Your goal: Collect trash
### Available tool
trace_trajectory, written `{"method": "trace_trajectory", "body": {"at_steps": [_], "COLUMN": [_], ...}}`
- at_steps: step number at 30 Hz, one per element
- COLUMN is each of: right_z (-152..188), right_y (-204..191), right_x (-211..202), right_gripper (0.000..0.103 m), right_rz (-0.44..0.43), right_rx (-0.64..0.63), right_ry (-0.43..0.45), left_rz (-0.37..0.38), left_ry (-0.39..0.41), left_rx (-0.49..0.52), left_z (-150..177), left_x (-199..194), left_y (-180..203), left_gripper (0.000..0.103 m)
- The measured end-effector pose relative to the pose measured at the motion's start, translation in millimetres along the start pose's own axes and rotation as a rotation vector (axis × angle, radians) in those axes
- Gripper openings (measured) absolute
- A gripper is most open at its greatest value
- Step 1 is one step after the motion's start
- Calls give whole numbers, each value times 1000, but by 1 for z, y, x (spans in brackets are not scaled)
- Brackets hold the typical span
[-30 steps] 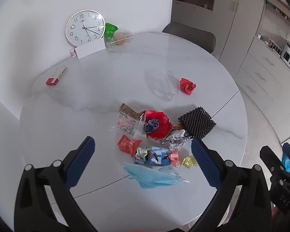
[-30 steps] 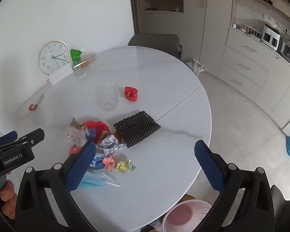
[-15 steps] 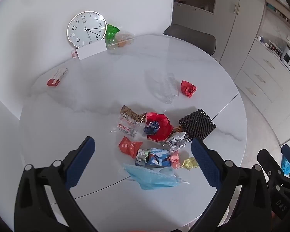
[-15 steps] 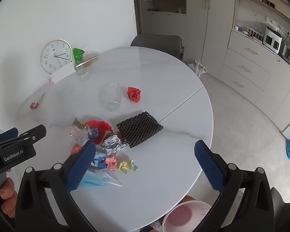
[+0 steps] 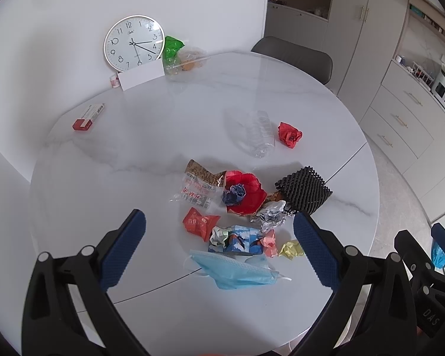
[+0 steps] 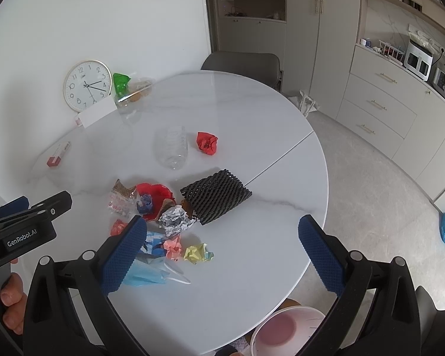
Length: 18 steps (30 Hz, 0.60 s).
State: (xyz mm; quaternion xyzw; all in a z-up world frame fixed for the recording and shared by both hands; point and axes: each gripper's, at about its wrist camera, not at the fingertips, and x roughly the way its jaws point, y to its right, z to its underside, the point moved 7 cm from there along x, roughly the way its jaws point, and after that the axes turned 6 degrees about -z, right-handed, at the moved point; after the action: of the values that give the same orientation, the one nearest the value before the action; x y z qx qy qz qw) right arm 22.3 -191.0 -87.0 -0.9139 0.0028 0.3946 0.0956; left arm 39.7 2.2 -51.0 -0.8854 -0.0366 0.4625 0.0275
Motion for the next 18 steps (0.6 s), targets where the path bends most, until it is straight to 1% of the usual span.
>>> {"method": "trace_trajectory", "body": {"at_steps": [18], "right_z": [2], "right_y": [1], "right_x": [-1], "right_gripper": [101], "right_rz": [-2], "right_rx": [3], "right_ry": [-5], "left_rz": [0], "left_ry": [-3], "left_rx": [0], "left_z": [4], "left_x": [1], "left_y": [1], "left_gripper": [96]}}
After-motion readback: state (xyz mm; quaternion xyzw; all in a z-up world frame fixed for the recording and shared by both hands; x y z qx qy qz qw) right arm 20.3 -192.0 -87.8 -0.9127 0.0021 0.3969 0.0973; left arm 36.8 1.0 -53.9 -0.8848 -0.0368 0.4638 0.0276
